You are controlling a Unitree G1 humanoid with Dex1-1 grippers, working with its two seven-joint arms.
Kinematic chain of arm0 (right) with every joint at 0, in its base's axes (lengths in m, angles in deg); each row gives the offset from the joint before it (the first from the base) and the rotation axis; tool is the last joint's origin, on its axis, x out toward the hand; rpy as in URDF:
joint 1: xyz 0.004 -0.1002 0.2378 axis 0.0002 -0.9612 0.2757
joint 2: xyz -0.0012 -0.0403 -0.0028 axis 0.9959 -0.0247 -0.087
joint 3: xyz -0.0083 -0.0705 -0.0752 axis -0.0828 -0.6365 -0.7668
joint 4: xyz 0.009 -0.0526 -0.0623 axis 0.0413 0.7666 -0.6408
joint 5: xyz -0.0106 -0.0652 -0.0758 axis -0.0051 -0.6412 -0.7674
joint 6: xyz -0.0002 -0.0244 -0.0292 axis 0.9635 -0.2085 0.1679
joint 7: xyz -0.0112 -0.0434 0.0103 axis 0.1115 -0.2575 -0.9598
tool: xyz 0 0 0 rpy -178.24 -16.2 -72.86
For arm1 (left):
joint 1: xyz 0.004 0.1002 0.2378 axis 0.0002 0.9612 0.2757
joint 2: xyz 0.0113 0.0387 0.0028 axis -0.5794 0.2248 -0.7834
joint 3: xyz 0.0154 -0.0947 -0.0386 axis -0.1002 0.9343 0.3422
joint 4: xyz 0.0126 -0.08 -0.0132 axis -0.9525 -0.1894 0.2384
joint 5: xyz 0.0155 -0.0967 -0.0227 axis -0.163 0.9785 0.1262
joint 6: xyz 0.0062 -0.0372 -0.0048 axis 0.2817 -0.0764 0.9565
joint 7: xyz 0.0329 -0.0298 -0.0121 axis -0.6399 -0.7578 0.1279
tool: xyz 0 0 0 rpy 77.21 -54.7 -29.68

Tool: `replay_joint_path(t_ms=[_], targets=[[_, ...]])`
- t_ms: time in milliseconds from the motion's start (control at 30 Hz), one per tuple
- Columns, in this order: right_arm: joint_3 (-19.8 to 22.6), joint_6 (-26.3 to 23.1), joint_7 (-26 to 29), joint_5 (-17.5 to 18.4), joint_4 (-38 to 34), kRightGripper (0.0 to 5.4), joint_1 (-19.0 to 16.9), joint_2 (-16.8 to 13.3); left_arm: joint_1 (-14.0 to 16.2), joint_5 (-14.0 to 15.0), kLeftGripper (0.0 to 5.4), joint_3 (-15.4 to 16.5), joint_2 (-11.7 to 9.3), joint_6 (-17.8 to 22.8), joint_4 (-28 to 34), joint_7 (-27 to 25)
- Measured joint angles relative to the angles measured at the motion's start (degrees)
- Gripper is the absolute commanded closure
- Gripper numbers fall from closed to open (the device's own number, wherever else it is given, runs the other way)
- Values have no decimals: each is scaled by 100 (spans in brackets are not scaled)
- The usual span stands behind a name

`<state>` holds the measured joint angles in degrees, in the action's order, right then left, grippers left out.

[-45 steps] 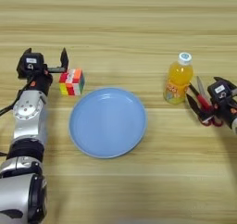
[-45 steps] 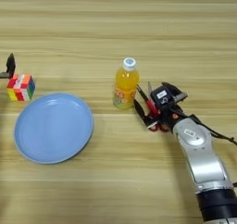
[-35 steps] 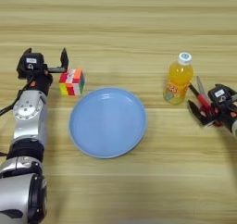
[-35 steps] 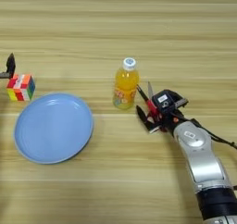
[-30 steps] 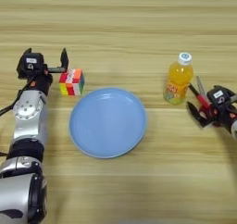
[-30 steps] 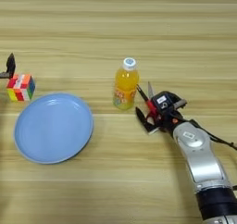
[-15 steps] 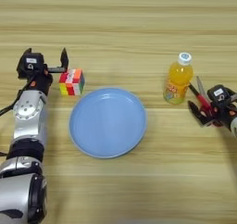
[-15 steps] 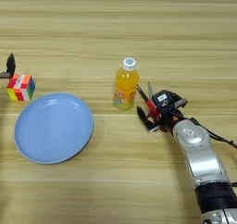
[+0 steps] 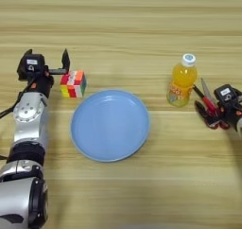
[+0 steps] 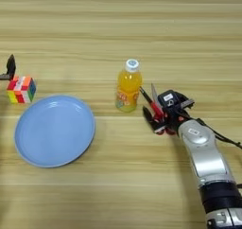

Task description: Move the objects on the table

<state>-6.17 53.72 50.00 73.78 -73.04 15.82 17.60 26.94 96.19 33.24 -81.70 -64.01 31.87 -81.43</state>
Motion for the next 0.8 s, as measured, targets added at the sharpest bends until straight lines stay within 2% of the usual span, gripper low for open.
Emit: replay_joint_path(t_ms=[800], targets=[[-248, 4, 239, -9, 23, 316, 5, -33, 0, -5, 0, -9, 10, 0, 41, 35]])
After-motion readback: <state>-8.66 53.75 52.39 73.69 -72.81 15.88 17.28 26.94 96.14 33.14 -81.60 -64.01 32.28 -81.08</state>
